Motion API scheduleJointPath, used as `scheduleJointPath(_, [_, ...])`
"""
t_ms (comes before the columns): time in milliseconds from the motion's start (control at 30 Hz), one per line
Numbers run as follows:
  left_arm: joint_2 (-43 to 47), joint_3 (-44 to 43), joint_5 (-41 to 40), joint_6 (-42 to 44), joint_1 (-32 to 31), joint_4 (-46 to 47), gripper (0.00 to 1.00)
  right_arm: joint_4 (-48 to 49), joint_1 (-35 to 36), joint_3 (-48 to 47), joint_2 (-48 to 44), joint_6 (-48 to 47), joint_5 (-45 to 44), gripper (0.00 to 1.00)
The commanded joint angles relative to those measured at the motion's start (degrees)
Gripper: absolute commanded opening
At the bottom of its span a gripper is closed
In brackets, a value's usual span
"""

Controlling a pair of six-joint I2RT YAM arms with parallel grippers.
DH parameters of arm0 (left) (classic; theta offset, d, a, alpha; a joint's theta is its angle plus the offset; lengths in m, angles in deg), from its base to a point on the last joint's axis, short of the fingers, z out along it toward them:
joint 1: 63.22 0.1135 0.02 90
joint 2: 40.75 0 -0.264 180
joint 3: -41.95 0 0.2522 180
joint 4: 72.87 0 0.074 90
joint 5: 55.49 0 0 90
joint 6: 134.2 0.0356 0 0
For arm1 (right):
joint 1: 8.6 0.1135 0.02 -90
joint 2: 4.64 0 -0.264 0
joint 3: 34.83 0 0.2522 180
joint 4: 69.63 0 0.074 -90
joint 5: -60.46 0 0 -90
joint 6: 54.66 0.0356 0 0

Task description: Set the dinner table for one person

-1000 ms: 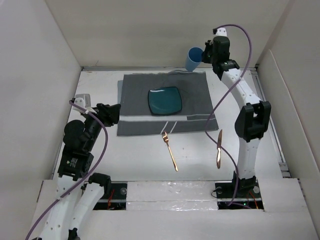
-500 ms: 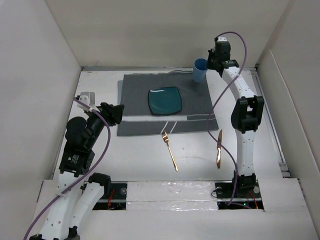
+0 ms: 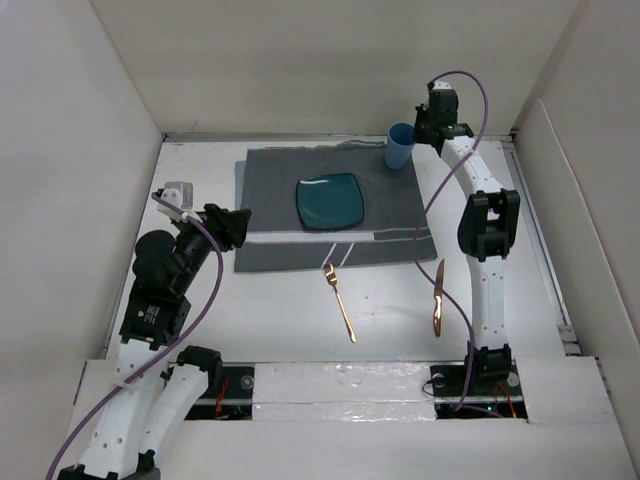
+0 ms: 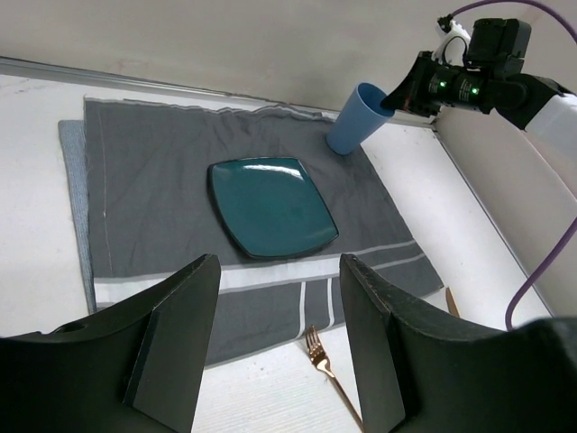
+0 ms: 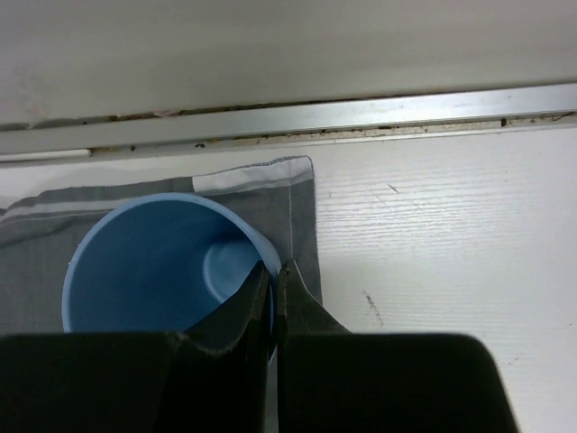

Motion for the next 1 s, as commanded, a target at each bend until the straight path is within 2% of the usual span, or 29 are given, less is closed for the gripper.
scheduleJointPath(0, [-0.44, -2.03, 1.69, 0.50, 0.56, 2.88, 0.52, -0.04, 0.13, -3.78, 0.33, -0.41, -0.29, 0.01])
scheduleJointPath(33, [-0.43, -2.03, 1.78, 0.50, 0.56, 2.88, 0.52, -0.05, 0.13, -3.70, -0.02, -0.32, -0.47, 0.11])
scheduleJointPath(100, [-0.61, -2.03, 1.60, 0.50, 0.56, 2.88, 0.52, 1.00, 0.13, -1.78, -1.42, -0.32, -1.52, 0.22])
scheduleJointPath(133, [-0.87, -2.21, 1.51, 0.50, 0.56, 2.79, 0.52, 2.14, 0.13, -1.16, -1.95, -0.40, -1.44, 0.32])
scheduleJointPath(233, [-1.05, -2.21, 1.95, 0.41, 0.56, 3.05, 0.52, 2.94, 0.66, 0.17, -4.49, -0.14, -0.56, 0.42])
scheduleJointPath(400, [-1.31, -2.21, 2.21, 0.33, 0.56, 3.05, 0.52, 4.17, 0.66, 2.45, -10.29, -0.23, 0.93, 0.48])
scheduleJointPath(533, [-0.96, -2.21, 1.86, 0.24, 0.56, 3.05, 0.49, 9.42, 1.89, 11.31, -19.42, 0.03, 1.11, 0.49])
scheduleJointPath(600, [-0.26, -2.03, 2.39, 0.15, 0.56, 3.14, 0.47, 15.46, 3.03, 21.13, -27.76, 0.65, 1.63, 0.49])
scheduleJointPath(633, [-0.17, -2.03, 2.39, 0.15, 0.56, 3.31, 0.44, 17.77, 3.03, 25.53, -31.19, 0.65, 1.99, 0.46])
scheduleJointPath(667, [-0.17, -2.12, 2.22, 0.15, 0.56, 3.32, 0.42, 19.88, 3.90, 34.36, -34.62, 0.82, 2.51, 0.41])
scheduleJointPath(700, [-0.08, -2.12, 2.39, 0.15, 0.56, 3.14, 0.39, 21.82, 5.57, 38.97, -41.52, 1.17, 3.21, 0.35])
scheduleJointPath(733, [0.09, -2.03, 2.57, 0.06, 0.56, 3.05, 0.33, 26.62, 6.71, 43.54, -44.99, 1.53, 3.65, 0.13])
scheduleJointPath(767, [0.27, -1.86, 2.83, -0.03, 0.56, 3.14, 0.30, 28.41, 8.03, 48.02, -48.15, 1.79, 3.57, 0.02])
scheduleJointPath(800, [0.62, -1.86, 3.62, 0.06, 0.56, 3.31, 0.28, 29.65, 9.78, 56.68, -54.28, 1.97, 3.66, 0.00])
scheduleJointPath(867, [1.06, -1.77, 3.45, -0.11, 0.56, 3.49, 0.19, 32.81, 16.63, 65.17, -59.85, 2.23, 2.18, 0.00])
scheduleJointPath(900, [1.06, -1.77, 3.10, -0.11, 0.56, 3.14, 0.16, 36.22, 19.62, 74.08, -64.83, 3.62, -1.84, 0.00])
scheduleJointPath(933, [1.23, -1.68, 3.10, -0.20, 0.56, 3.05, 0.11, 38.16, 26.00, 78.44, -67.06, 4.07, -4.05, 0.00])
scheduleJointPath(967, [1.32, -1.77, 3.18, -0.29, 0.56, 2.97, 0.08, 39.66, 29.37, 82.13, -68.91, 5.03, -5.90, 0.00])
